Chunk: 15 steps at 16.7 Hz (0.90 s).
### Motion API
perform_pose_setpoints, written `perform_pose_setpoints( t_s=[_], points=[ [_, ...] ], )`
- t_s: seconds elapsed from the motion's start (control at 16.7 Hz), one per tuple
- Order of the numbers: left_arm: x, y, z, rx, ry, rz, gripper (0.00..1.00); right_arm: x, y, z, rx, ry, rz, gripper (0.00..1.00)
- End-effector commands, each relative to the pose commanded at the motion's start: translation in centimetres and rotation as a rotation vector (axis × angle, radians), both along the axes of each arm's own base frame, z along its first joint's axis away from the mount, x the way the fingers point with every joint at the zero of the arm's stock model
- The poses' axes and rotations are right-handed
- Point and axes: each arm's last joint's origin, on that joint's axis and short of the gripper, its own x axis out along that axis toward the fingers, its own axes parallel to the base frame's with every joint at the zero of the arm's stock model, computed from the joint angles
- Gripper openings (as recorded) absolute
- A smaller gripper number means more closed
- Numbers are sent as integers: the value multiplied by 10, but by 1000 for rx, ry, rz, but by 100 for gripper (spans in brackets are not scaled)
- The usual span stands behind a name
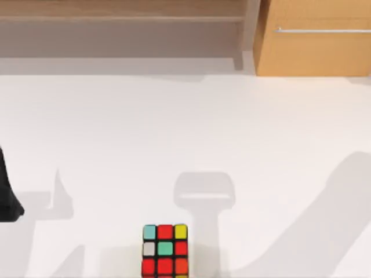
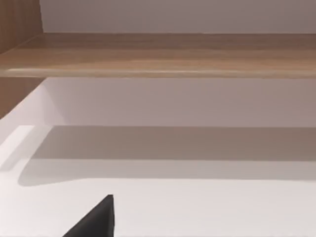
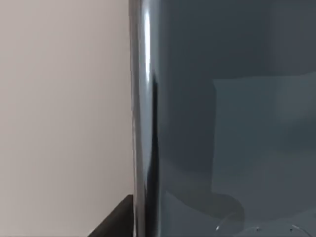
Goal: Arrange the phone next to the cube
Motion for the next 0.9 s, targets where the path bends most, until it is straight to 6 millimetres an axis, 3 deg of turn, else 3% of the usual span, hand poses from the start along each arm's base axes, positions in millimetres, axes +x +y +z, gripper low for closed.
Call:
perform_pose_setpoints(
  t_s=[0.36, 0.84, 0.9],
  points=[
    [0, 0, 0, 0, 0, 0, 100, 0, 0, 0, 0, 0, 0, 2],
    [0, 0, 0, 0, 0, 0, 100, 0, 0, 0, 0, 0, 0, 0],
    [0, 0, 0, 0, 0, 0, 100, 0, 0, 8, -8, -14, 2, 0]
  ],
)
